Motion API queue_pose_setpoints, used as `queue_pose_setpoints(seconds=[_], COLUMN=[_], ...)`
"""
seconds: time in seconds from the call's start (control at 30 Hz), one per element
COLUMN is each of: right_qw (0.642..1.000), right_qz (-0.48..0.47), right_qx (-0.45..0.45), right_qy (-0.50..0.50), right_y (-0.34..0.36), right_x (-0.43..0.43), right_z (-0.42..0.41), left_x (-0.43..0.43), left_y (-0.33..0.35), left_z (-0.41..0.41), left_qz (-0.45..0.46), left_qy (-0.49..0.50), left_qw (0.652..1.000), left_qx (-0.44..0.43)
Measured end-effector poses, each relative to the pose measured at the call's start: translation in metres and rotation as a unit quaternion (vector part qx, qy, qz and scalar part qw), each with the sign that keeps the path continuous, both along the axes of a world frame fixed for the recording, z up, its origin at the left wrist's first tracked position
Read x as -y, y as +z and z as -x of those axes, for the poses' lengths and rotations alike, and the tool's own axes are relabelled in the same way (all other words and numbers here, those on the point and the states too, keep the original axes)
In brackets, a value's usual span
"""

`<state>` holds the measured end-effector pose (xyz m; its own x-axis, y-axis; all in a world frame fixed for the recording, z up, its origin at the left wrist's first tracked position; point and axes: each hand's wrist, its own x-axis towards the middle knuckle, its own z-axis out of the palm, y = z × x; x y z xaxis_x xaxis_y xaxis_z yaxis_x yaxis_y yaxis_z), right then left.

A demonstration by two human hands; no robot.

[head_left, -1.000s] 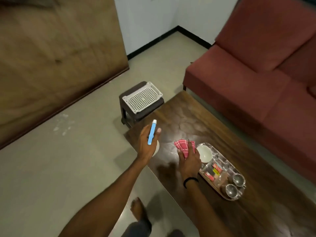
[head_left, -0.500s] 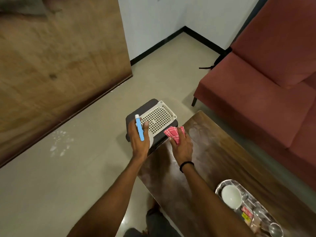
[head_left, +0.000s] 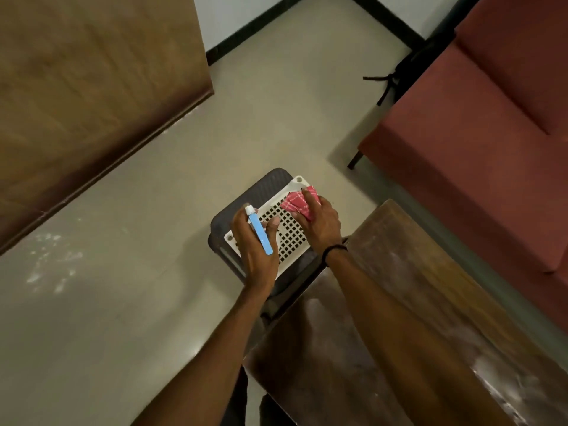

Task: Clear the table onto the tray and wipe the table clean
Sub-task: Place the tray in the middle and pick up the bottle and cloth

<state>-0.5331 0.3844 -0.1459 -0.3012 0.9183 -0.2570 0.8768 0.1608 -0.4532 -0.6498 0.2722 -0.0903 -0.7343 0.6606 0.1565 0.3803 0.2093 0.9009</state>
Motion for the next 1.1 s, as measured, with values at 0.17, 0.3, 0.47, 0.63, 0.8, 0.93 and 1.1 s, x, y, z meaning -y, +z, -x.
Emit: queue_pose_setpoints(seconds=[0.17,0.3,0.47,0.63,0.8,0.93,1.1], right_qw=[0.999,0.996,0.990,0.984,0.983,0.986,0.992], right_qz=[0.021,0.029,0.017,-0.011,-0.009,-0.001,-0.002], right_qx=[0.042,0.077,0.131,0.166,0.172,0.156,0.109], right_qy=[0.008,0.035,0.046,0.063,0.059,0.059,0.064], right_y=[-0.049,-0.071,-0.085,-0.094,-0.096,-0.092,-0.065], right_x=[-0.016,-0.015,-0.007,0.002,0.004,0.002,0.008], right_z=[0.016,0.016,0.025,0.027,0.030,0.029,0.022], left_x=[-0.015,-0.019,-0.020,-0.018,-0.009,-0.003,0.009], left_y=[-0.047,-0.060,-0.077,-0.089,-0.091,-0.086,-0.071], left_z=[0.013,0.015,0.015,0.010,0.010,0.013,0.018], left_qz=[0.044,0.045,0.047,0.054,0.075,0.109,0.124], left_qy=[-0.021,-0.013,-0.006,-0.005,-0.020,-0.031,-0.061], left_qw=[0.999,0.999,0.999,0.998,0.997,0.992,0.989], left_qx=[0.014,-0.012,0.001,0.016,-0.007,-0.046,-0.042])
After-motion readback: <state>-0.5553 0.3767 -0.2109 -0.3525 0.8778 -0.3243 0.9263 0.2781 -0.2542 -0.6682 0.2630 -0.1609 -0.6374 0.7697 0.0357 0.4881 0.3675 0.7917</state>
